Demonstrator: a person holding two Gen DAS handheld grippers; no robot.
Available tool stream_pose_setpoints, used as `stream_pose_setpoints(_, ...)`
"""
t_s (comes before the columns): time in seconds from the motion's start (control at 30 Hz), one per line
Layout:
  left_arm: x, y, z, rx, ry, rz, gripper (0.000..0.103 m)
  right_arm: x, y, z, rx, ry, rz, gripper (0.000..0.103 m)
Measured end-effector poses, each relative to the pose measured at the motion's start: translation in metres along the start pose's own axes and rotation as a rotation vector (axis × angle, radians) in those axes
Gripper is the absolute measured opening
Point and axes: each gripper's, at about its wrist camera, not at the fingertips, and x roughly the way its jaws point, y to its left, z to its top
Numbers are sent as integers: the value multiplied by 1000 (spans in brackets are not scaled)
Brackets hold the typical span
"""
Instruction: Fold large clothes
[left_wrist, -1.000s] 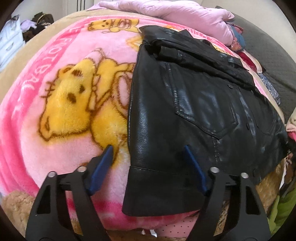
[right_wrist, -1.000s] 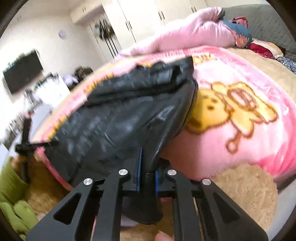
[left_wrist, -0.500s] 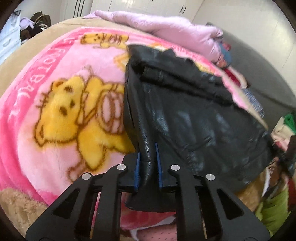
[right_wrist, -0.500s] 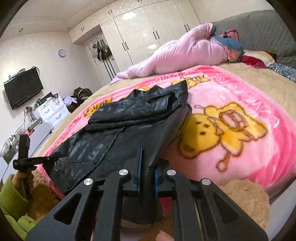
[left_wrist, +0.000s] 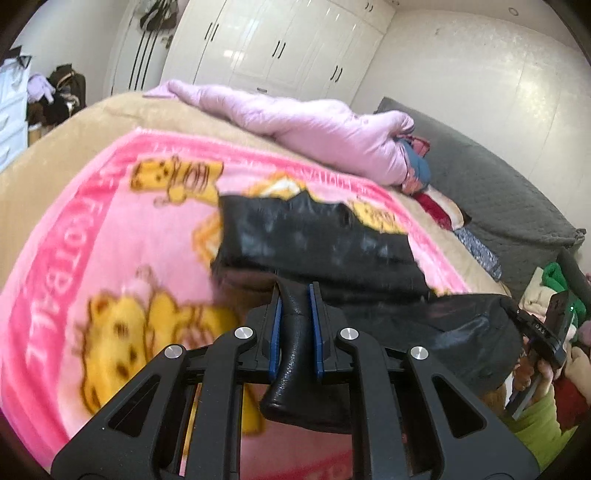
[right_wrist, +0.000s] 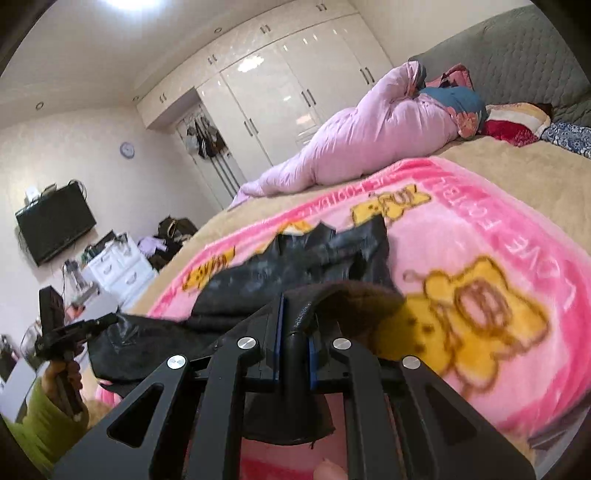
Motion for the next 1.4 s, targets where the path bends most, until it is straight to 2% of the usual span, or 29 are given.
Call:
stream_pose_setpoints(0.27,33,4,51,-22,-31,-11,7,43,-9,51,69,-13,-25,9)
stream_pose_setpoints(0.5,69,10,78,-22,-27,7,7,90,-16,75,115,-17,-84,9)
stream_pose_setpoints(0.97,123,33,104,-22,-32,61,8,151,-50,95,200,37,-175,10)
stream_pose_setpoints(1.2,152,44,105,-20,-7,71,8,182,-62,95,205,83,-211,10)
stream_pose_setpoints(1.4,171,48,105,8,-17,71,14,207,-88,88,286,126,-212,14)
